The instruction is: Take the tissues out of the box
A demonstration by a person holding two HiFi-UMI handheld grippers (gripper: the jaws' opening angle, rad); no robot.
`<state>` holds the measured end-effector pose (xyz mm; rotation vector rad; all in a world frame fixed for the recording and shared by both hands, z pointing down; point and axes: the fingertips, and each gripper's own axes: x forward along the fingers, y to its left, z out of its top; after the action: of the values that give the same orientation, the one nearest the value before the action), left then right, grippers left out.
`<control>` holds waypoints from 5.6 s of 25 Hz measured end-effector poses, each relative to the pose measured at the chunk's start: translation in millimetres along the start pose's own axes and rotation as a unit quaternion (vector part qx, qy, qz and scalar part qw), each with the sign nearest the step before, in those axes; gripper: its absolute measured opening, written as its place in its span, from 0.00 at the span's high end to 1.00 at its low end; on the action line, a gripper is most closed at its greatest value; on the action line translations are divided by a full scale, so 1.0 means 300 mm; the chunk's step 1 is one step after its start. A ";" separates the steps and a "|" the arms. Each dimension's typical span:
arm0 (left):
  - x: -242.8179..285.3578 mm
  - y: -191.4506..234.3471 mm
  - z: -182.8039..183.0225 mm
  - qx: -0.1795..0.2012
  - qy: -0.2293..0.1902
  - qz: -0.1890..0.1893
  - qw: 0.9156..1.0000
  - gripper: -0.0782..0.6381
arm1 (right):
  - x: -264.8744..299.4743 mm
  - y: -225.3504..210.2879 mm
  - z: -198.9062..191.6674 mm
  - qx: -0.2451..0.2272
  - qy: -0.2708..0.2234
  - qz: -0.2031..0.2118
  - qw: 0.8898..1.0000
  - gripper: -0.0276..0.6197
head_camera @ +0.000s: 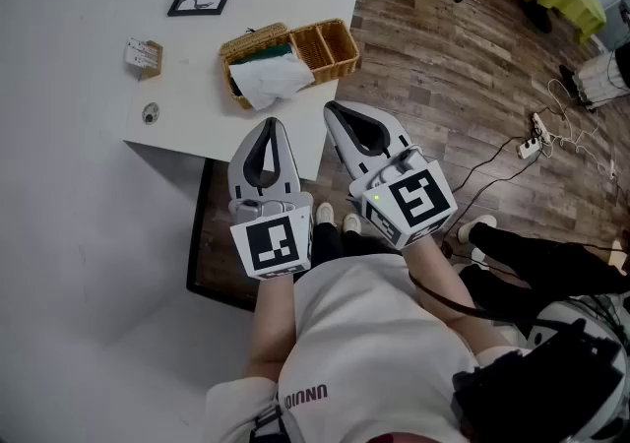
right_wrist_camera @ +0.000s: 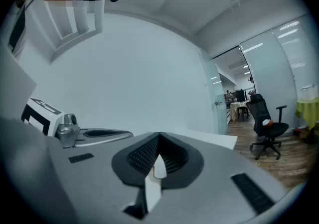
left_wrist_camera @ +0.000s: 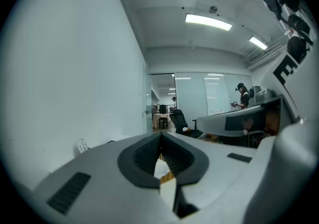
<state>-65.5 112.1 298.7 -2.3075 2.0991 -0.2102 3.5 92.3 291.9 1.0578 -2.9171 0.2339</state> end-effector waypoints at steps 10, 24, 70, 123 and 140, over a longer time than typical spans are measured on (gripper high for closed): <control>0.003 0.026 0.000 -0.010 -0.003 0.000 1.000 0.87 | 0.019 0.005 -0.011 0.006 -0.002 -0.004 1.000 0.93; 0.045 0.117 -0.068 -0.007 0.019 -0.024 0.999 0.87 | 0.085 -0.020 -0.014 0.009 0.000 -0.037 0.999 0.93; 0.564 0.287 -0.221 0.021 0.147 -0.021 0.989 0.87 | 0.548 -0.494 -0.079 0.005 0.067 0.069 0.995 0.93; 0.652 0.106 -0.653 0.180 0.387 -0.427 0.797 0.85 | 0.538 -0.547 -0.208 0.029 0.125 -0.051 0.990 0.93; 0.630 0.138 -0.544 0.174 0.350 -0.413 0.823 0.86 | 0.534 -0.532 -0.214 0.031 0.126 -0.053 0.990 0.93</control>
<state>-107.3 -66.5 472.9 -2.9461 0.8175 -1.4856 -19.0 -120.7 388.9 1.0973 -2.6382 0.4231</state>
